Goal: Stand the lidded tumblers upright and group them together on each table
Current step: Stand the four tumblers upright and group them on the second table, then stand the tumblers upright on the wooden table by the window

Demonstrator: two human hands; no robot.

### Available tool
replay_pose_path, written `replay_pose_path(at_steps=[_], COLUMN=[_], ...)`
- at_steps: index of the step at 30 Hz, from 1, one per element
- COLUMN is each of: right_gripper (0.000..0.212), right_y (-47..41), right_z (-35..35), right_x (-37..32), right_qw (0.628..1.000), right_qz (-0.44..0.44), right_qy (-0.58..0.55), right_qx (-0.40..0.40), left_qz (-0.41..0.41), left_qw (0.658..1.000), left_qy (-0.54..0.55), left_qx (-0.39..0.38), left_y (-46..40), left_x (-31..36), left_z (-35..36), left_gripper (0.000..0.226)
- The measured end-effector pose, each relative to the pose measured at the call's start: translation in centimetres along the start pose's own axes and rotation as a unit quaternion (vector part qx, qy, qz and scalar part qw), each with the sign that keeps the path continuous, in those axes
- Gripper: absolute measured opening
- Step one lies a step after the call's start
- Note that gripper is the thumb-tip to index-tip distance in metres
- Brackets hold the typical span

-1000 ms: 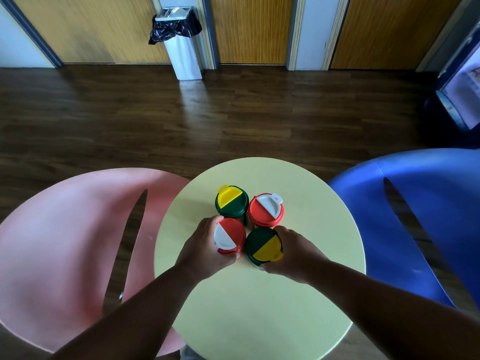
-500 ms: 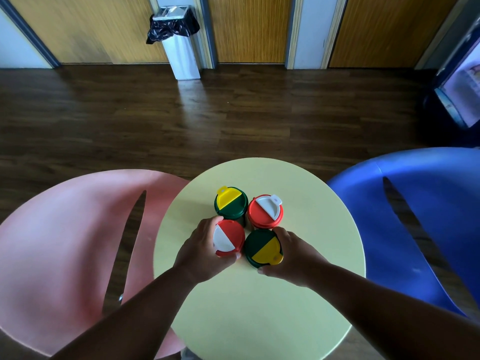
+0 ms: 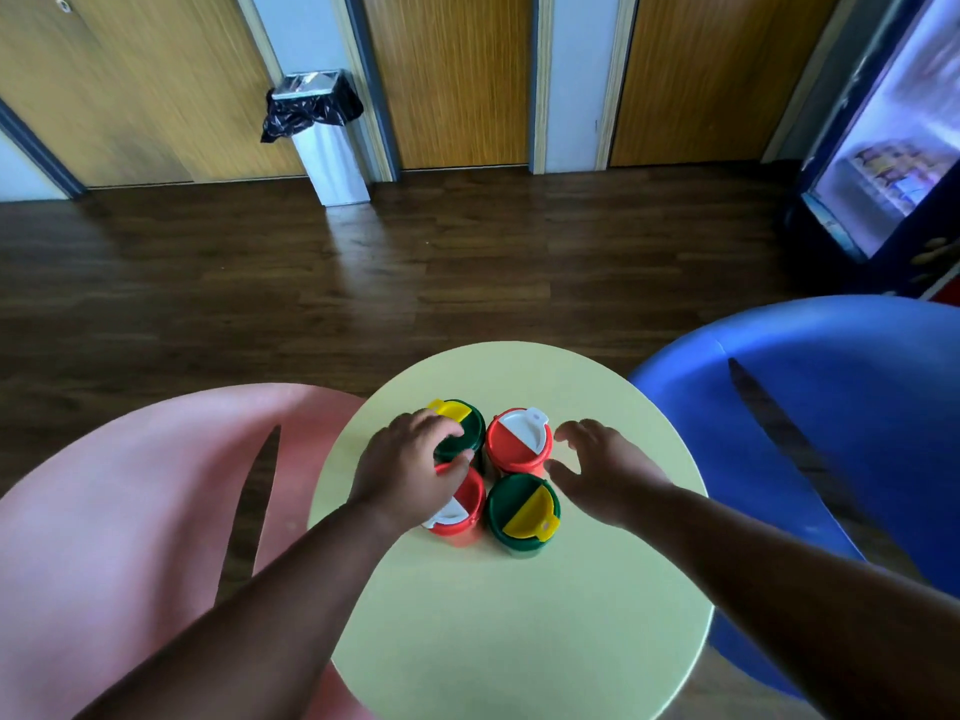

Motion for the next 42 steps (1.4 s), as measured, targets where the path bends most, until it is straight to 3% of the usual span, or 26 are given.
replay_pose_path(at_steps=[5,7,11,14,20,32,42], right_gripper=[0.031,0.03,0.029,0.032,0.027,0.018,0.032], right_y=[0.5,1.4,4.6,8.4,17.8,39.5,59.0], right_z=[-4.0,-5.5,-8.1,-9.9,-12.9,-21.7,-31.6], right_x=[-0.3,-0.4,0.3,1.0,3.8,20.3,35.5], right_qw=[0.996,0.993,0.984,0.974,0.948,0.877,0.814], right_qz=[0.018,0.041,0.106,0.163,0.267,0.441,0.529], right_qy=[0.07,0.094,0.129,0.147,0.153,0.135,0.167], right_qx=[0.051,0.057,0.054,0.056,0.085,0.135,0.174], left_qz=[0.019,0.031,0.107,0.179,0.295,0.458,0.532], left_qw=[0.994,0.989,0.97,0.952,0.917,0.832,0.769], left_qy=[-0.01,0.005,-0.018,-0.058,-0.086,-0.035,0.033], left_qx=[-0.11,-0.147,-0.216,-0.242,-0.255,-0.311,-0.353], left_y=[-3.5,-4.6,-6.2,-6.2,-3.5,7.2,18.9], left_x=[2.1,3.1,5.9,9.3,18.3,46.2,72.0], left_z=[-0.3,-0.3,-0.1,-0.8,-0.8,6.0,11.3], left_gripper=[0.022,0.029,0.023,0.02,0.035,0.028,0.031])
Point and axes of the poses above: each hand's wrist, its own y-axis away from the middle knuckle, its own z-axis out of the palm, x = y × z, the point moved 6 cm from there along -y, towards the middle knuckle, and after that the axes turned 14 degrees about x, right-handed, at the moved point
